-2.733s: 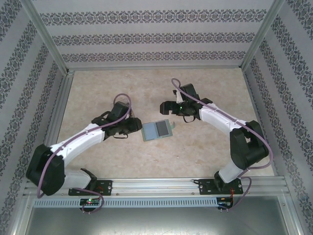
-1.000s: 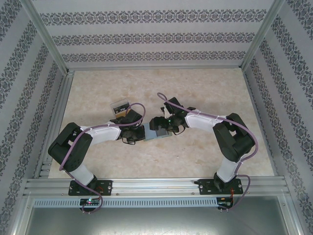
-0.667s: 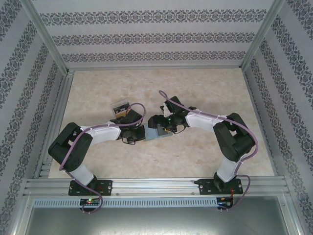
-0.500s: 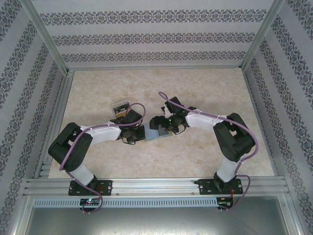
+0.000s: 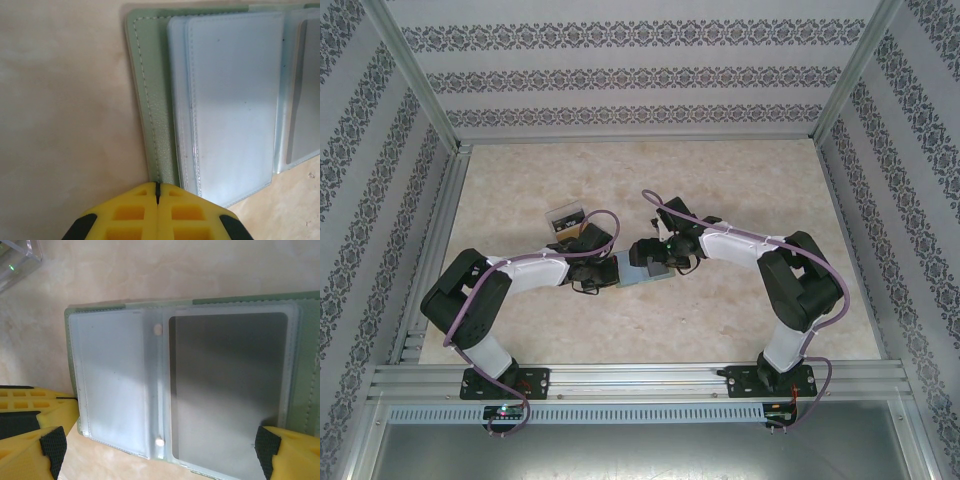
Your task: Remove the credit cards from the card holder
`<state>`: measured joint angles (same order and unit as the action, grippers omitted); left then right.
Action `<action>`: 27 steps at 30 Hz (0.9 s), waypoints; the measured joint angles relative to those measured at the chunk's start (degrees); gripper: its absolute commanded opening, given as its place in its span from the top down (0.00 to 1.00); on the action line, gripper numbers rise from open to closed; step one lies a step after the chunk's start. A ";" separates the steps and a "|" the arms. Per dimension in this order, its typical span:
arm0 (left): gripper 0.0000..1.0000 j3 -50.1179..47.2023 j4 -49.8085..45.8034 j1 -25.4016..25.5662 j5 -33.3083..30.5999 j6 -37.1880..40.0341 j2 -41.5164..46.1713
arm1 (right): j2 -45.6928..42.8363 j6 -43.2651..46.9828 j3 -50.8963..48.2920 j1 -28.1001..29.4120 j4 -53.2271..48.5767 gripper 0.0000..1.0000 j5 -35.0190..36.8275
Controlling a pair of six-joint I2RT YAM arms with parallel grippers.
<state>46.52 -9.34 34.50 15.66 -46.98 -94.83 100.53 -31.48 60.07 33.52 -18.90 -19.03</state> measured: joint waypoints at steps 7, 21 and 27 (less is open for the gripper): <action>0.96 0.26 -0.26 0.00 0.00 0.00 -0.13 | -0.55 0.85 0.20 -0.44 -1.29 0.02 1.03; 0.96 0.76 -0.79 0.00 0.00 0.00 -0.46 | 0.52 1.49 0.20 -0.74 -1.49 0.02 0.17; 0.96 1.14 -0.96 0.00 0.22 0.00 -0.76 | 1.49 1.44 0.83 -0.63 -1.25 0.02 -0.28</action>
<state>47.66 -10.31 34.50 15.88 -46.98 -95.59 102.02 -30.04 60.90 32.88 -20.14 -19.31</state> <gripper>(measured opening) 0.055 0.982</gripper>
